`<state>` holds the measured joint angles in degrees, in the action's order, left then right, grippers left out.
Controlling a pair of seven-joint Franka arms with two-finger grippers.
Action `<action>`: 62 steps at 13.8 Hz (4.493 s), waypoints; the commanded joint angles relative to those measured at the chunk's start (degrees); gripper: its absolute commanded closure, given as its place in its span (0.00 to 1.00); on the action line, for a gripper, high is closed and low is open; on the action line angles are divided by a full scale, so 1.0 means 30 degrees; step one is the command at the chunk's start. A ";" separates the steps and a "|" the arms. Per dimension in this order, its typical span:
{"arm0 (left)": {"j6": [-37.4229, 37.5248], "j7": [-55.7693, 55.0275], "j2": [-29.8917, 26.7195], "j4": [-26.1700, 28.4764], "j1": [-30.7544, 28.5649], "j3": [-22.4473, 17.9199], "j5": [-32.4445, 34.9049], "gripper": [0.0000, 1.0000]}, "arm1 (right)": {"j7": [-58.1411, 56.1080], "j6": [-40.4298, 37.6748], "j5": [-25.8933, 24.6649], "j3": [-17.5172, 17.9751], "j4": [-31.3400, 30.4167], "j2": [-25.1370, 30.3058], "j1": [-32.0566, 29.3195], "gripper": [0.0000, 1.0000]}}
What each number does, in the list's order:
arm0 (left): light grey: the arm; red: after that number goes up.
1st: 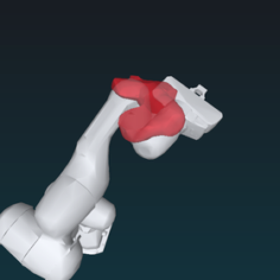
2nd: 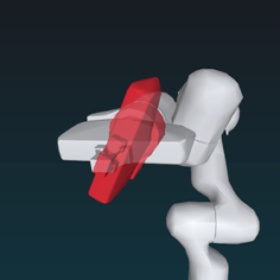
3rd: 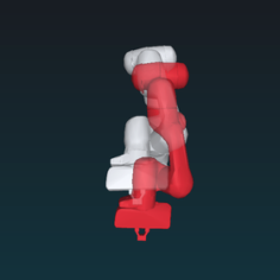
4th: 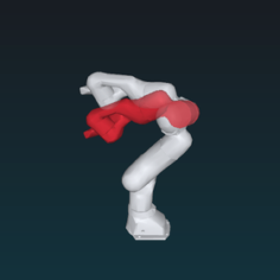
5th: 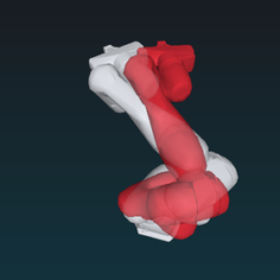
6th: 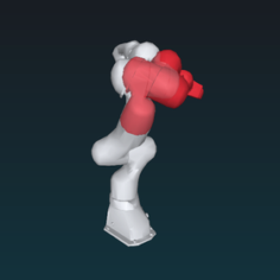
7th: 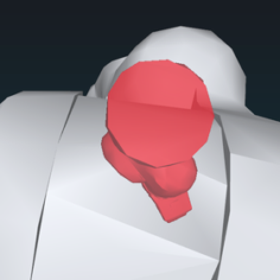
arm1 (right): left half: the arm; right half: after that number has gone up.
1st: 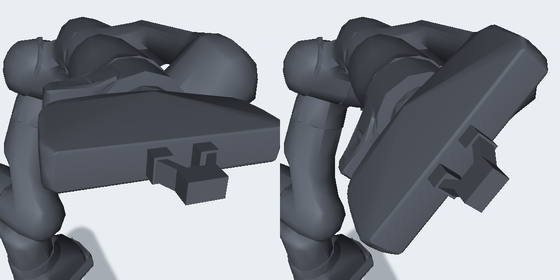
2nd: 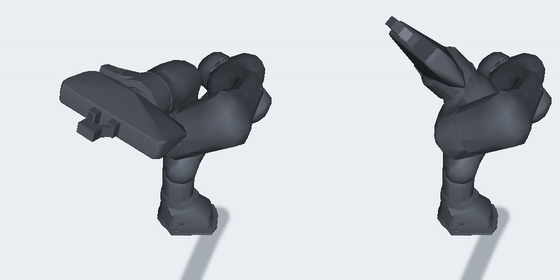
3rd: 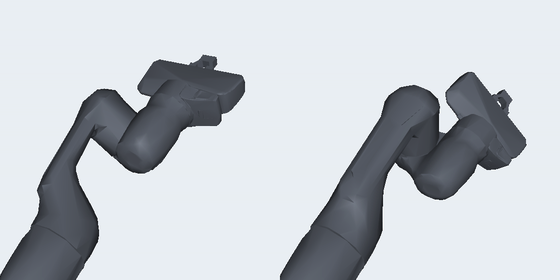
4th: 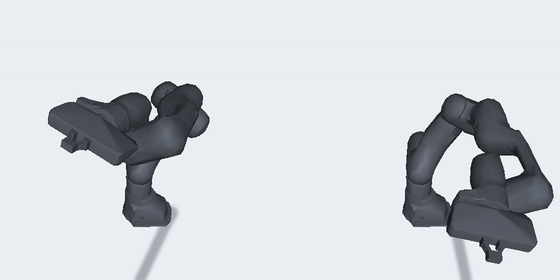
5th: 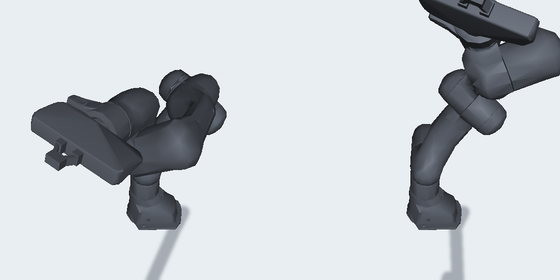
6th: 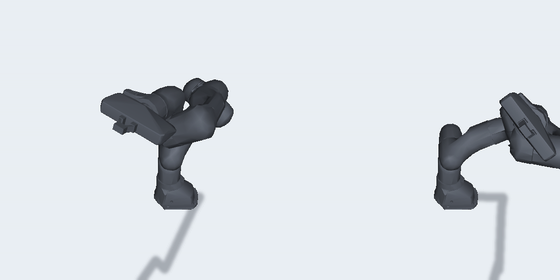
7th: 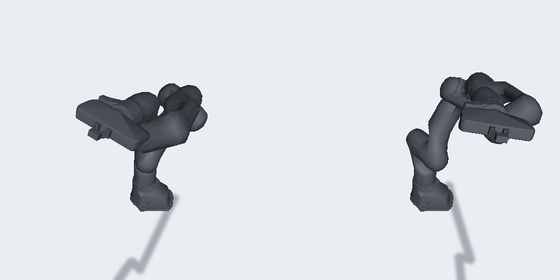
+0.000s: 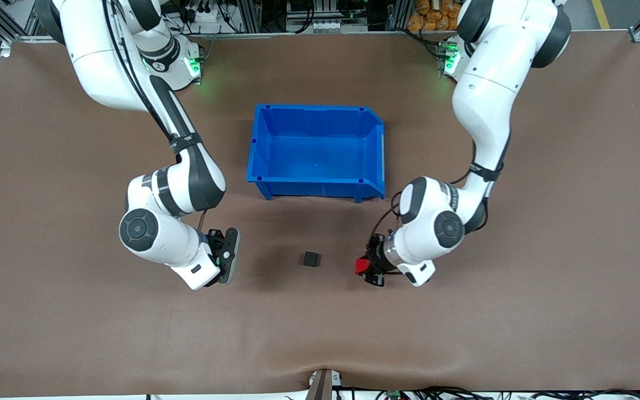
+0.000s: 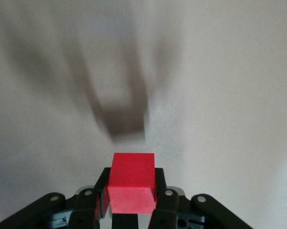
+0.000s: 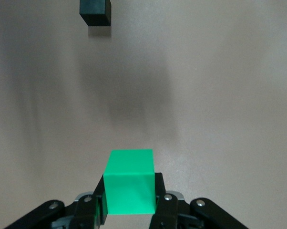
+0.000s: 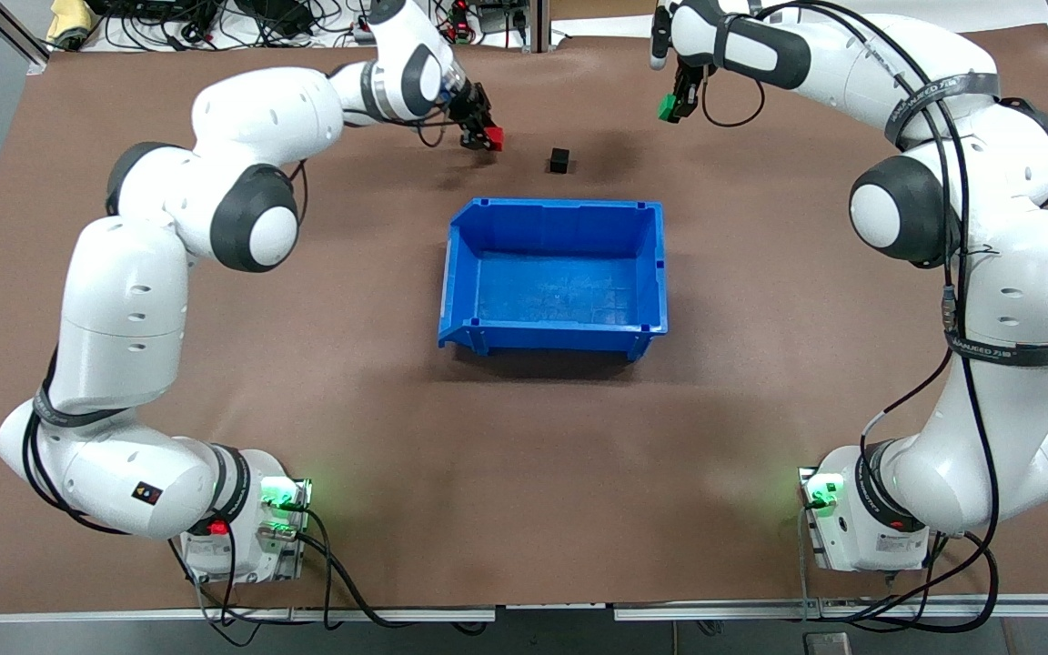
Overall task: Attach green and red cubes to black cube
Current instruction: 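Press the red cube onto the black cube with the left gripper, then press the green cube against the black cube with the right gripper, then open, then open the left gripper and raise it away from the joined cubes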
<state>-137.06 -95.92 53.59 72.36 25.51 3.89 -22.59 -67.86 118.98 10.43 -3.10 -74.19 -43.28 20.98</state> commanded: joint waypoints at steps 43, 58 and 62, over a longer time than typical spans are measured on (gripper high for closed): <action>-0.2391 -0.2656 0.1764 -0.1296 0.2220 0.0873 -0.0847 0.00 | 0.9671 0.2557 -0.5236 0.0038 0.3462 -0.5143 0.5810 0.93; -0.2420 -0.1484 0.1911 -0.1325 0.1663 0.1136 -0.0877 0.00 | 1.0022 -0.2361 -0.2540 0.0038 0.2202 0.0242 -0.0247 0.00; -0.1051 -0.1279 0.1005 -0.1267 0.0934 0.1078 -0.0672 0.00 | 1.0812 -0.4034 -0.2540 0.0038 0.1648 0.3197 -0.2564 0.00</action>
<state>-143.57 -101.33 58.81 68.52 30.07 6.60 -24.08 -37.88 108.25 2.28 -4.15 -64.45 -40.52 15.57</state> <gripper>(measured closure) 0.000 0.000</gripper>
